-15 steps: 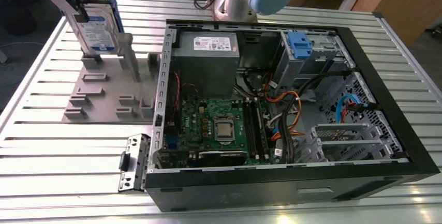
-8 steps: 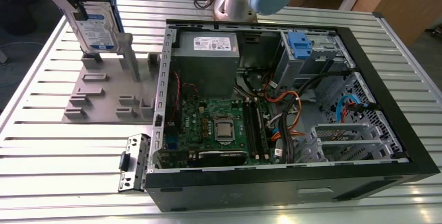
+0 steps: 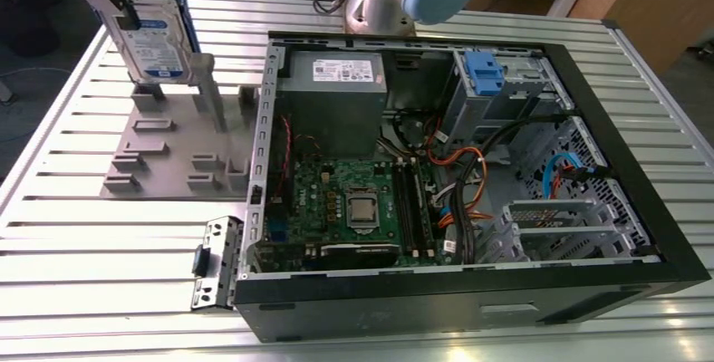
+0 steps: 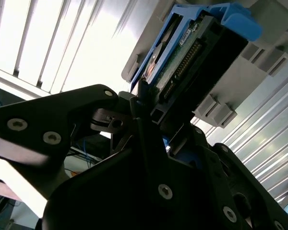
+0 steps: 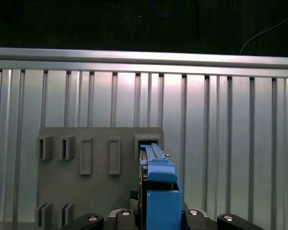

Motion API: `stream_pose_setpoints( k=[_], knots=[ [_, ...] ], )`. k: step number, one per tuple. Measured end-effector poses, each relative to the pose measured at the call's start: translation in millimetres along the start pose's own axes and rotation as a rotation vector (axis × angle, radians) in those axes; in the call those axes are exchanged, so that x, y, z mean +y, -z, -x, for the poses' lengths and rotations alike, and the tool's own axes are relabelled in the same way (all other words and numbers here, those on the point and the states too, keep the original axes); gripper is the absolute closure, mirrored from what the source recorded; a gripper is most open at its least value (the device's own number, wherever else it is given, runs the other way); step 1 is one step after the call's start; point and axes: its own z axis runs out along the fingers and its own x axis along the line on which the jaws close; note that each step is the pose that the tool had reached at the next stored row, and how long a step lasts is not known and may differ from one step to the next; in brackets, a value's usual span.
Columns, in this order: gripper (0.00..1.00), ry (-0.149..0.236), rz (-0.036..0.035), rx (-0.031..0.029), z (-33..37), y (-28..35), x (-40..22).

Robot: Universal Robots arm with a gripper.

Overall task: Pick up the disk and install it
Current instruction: 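Pick up the disk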

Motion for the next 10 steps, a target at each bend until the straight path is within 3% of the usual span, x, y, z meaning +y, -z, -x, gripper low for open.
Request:
stream_pose_setpoints(
  k=[10],
  knots=[
    [0.64,0.000,0.0000,0.0000,0.2,8.0,0.2]
  ],
)
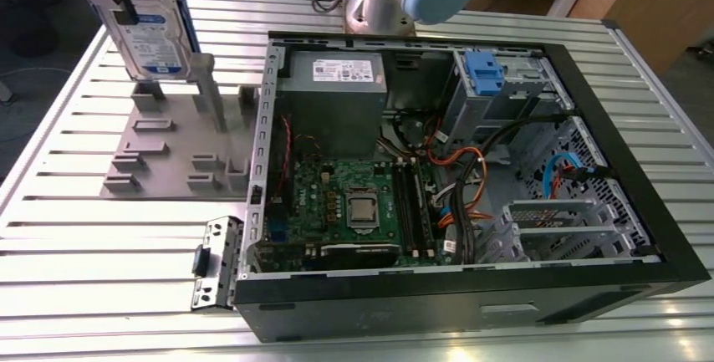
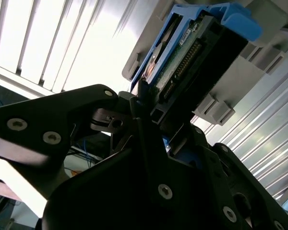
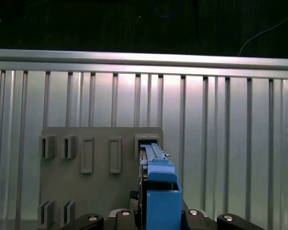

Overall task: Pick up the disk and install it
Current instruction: 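Pick up the disk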

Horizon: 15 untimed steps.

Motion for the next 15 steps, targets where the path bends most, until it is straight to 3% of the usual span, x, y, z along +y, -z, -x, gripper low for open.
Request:
stream_pose_setpoints(
  k=[15],
  knots=[
    [0.64,0.000,0.0000,0.0000,0.3,11.9,0.2]
  ],
)
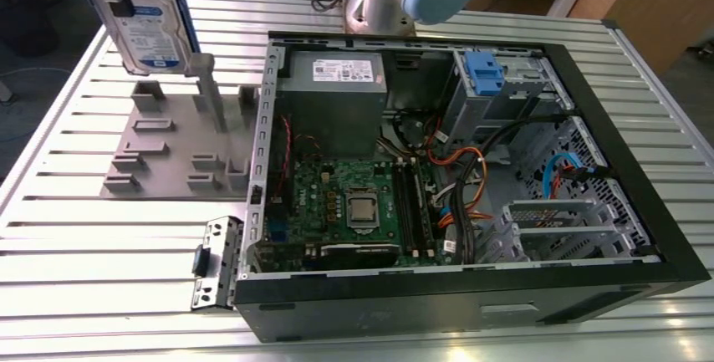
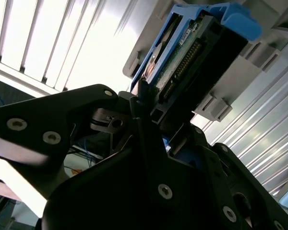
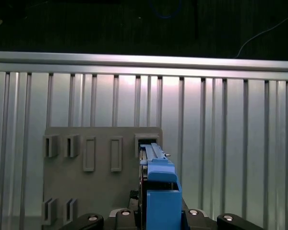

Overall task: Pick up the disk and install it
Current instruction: 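Pick up the disk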

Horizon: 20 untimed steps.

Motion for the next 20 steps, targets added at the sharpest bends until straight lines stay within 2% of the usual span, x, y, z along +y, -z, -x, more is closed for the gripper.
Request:
stream_pose_setpoints(
  k=[20],
  knots=[
    [0.64,0.000,-0.0001,-0.0002,0.4,17.7,0.3]
  ],
)
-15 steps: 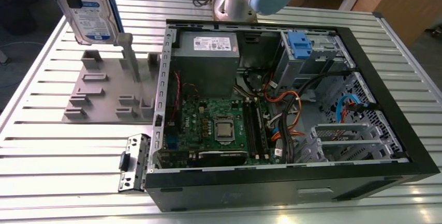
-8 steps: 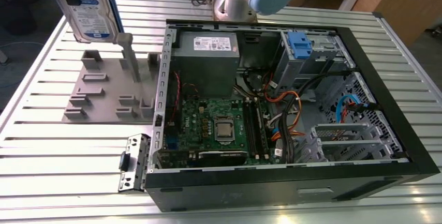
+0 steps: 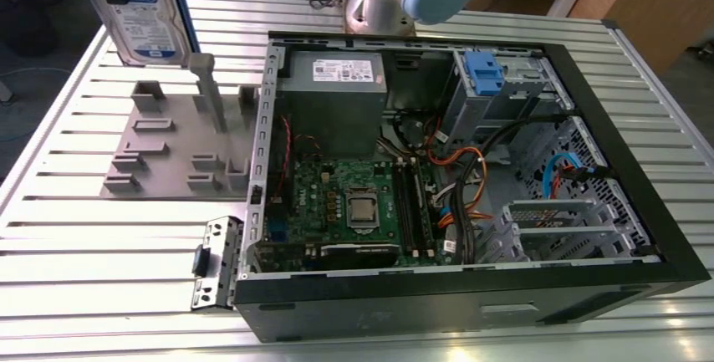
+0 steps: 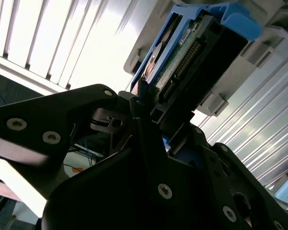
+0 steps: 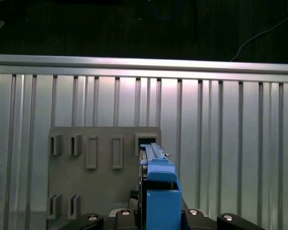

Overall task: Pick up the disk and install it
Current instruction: 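Pick up the disk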

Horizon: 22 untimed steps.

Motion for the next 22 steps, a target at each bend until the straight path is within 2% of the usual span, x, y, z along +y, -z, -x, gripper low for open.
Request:
stream_pose_setpoints(
  k=[22],
  knots=[
    [0.64,0.000,0.0000,-0.0005,0.5,22.4,0.4]
  ],
)
